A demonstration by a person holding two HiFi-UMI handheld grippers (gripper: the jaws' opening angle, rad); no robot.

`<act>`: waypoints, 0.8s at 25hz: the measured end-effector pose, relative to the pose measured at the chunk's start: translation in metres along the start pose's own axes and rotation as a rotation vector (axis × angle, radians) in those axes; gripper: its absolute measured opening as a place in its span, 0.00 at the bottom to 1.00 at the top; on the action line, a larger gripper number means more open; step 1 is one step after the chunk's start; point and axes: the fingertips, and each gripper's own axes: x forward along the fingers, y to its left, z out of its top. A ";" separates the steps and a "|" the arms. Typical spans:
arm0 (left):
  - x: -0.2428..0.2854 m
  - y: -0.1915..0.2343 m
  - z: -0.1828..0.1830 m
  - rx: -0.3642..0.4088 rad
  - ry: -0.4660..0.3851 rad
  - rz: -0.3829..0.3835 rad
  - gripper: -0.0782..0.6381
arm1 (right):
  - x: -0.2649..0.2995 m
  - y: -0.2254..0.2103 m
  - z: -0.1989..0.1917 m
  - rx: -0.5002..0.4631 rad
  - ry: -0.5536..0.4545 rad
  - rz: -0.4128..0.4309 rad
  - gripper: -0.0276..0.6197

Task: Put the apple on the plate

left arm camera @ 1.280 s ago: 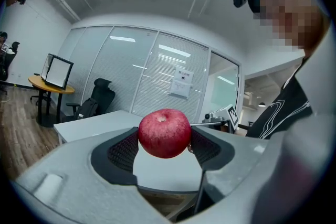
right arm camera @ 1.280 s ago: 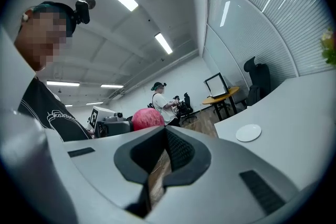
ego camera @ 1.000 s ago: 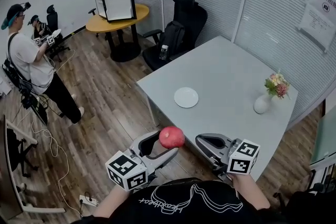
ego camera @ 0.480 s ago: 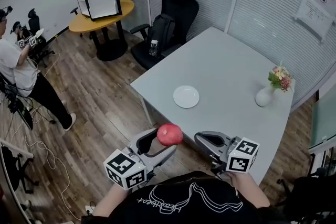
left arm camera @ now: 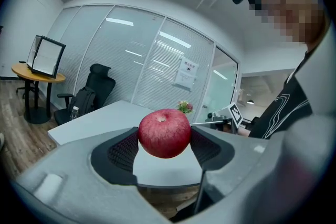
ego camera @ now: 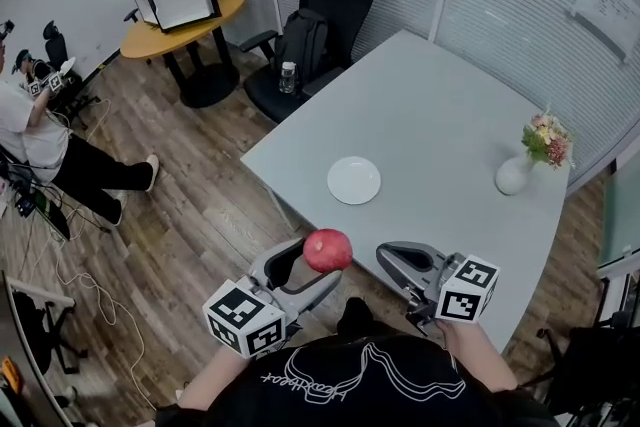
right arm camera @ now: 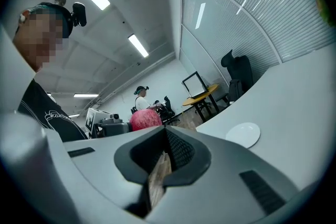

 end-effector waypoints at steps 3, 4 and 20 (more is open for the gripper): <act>0.019 0.012 0.003 -0.001 0.018 -0.002 0.55 | 0.004 -0.020 0.008 0.014 -0.004 -0.003 0.05; 0.026 0.016 0.005 0.000 0.023 -0.002 0.55 | 0.005 -0.026 0.010 0.019 -0.004 -0.005 0.05; 0.123 0.075 0.006 0.041 0.073 0.024 0.55 | -0.002 -0.124 0.024 0.100 -0.006 -0.096 0.05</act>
